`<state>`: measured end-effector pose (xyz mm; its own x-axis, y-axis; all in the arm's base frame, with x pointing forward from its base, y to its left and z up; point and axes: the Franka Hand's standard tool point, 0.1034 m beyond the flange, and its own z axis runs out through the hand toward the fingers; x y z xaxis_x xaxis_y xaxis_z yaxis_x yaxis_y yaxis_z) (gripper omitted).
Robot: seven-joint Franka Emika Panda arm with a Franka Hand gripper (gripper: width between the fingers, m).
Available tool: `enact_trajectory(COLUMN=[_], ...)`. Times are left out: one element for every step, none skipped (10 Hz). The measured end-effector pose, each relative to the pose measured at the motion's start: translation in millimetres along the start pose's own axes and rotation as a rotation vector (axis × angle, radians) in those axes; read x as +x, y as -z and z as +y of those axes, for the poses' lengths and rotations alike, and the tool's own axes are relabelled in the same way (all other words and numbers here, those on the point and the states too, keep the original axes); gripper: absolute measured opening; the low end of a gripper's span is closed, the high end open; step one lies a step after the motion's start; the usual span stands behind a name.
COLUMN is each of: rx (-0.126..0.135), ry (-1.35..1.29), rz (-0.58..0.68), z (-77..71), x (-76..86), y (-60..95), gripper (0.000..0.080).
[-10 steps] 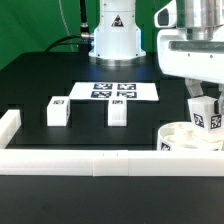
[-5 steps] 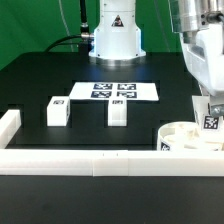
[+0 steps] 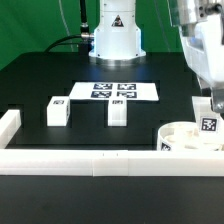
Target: Assemble stool
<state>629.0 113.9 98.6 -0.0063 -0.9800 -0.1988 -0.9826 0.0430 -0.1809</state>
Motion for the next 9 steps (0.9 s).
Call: enact_trajectory(rx=[0.006,0.001,0.000,0.000,-0.001,-0.013,-0.046,-0.072,-0.082], ry=[0.047,0.110,0.174,0.253,0.319,0.428,0.551,0.692,0.815], rz=[-0.003,-0.001,0.000,0.000,0.001,0.003,0.010,0.019,0.014], z=[-1.6,-0.1,0.1,0.2,0.3,1.3,2.1,0.3,-2.1], x=[-3.5,-1.6,-1.4,-1.4,-1.2,-2.2,-5.3,-7.2,-8.0], y=[3.2,0.3,-0.2,-0.2,-0.5,-1.0,-1.1,0.8,3.1], gripper=[0.0648,0.0648,0.0648,0.0649,0.0649,0.0649,0.0649,0.0649,0.0649])
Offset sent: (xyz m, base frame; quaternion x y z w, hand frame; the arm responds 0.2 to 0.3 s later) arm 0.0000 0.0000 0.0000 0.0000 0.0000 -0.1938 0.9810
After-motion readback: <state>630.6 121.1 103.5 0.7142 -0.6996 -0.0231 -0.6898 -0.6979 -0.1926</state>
